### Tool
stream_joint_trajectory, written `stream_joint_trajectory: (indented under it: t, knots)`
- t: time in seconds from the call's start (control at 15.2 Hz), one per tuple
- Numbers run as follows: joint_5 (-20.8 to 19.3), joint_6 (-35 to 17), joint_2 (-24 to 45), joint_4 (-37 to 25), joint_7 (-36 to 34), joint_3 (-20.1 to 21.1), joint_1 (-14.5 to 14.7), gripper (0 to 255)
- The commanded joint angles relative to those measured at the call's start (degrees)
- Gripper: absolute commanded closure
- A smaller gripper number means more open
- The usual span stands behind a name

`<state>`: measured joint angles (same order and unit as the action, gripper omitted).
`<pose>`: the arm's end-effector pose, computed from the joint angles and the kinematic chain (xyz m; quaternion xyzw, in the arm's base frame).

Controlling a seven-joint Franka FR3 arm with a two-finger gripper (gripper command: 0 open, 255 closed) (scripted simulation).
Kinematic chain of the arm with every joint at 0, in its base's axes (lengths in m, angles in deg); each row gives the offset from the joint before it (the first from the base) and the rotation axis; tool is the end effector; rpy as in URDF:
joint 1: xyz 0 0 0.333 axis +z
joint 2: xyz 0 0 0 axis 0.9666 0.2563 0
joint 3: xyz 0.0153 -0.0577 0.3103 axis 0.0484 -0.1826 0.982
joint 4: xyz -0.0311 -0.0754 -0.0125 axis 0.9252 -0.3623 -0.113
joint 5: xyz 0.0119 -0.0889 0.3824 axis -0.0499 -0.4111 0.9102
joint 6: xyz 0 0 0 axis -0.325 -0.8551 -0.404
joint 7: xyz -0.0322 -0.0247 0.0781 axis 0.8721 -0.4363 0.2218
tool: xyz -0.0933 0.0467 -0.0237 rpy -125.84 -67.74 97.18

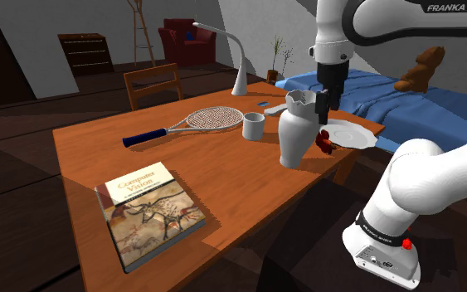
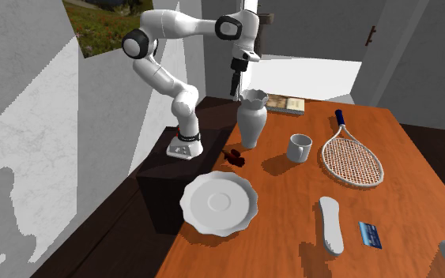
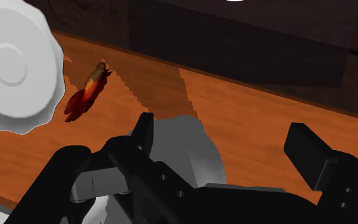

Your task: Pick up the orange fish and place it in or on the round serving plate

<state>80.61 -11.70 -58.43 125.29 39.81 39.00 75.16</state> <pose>0.2769 0.0009 0.5514 0.9931 -0.0168 -0.0901 0.0727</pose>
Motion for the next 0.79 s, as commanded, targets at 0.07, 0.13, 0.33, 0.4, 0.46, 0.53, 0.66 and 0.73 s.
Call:
stream_joint_trajectory:
  t: [0.07, 0.13, 0.33, 0.4, 0.46, 0.53, 0.66, 0.73]
  knots:
    - [-0.7, -1.6, 0.0, 1.1, 0.2, -1.1, -0.8, 0]
    - [-1.3, -3.2, 0.0, 2.2, 0.3, -2.3, -1.6, 0]
    - [-3.3, -8.1, 0.7, 5.1, 0.8, -5.9, -4.0, 0]
    - [-3.9, -9.8, 1.0, 5.9, 1.0, -7.1, -4.9, 0]
    - [-4.6, -11.5, 1.5, 6.7, 1.2, -8.3, -5.7, 0]
    - [-5.2, -13.2, 2.0, 7.4, 1.4, -9.5, -6.6, 0]
    - [-6.4, -16.8, 3.3, 8.7, 1.7, -12.0, -8.3, 0]
    - [-7.0, -18.6, 4.1, 9.2, 1.9, -13.3, -9.1, 0]
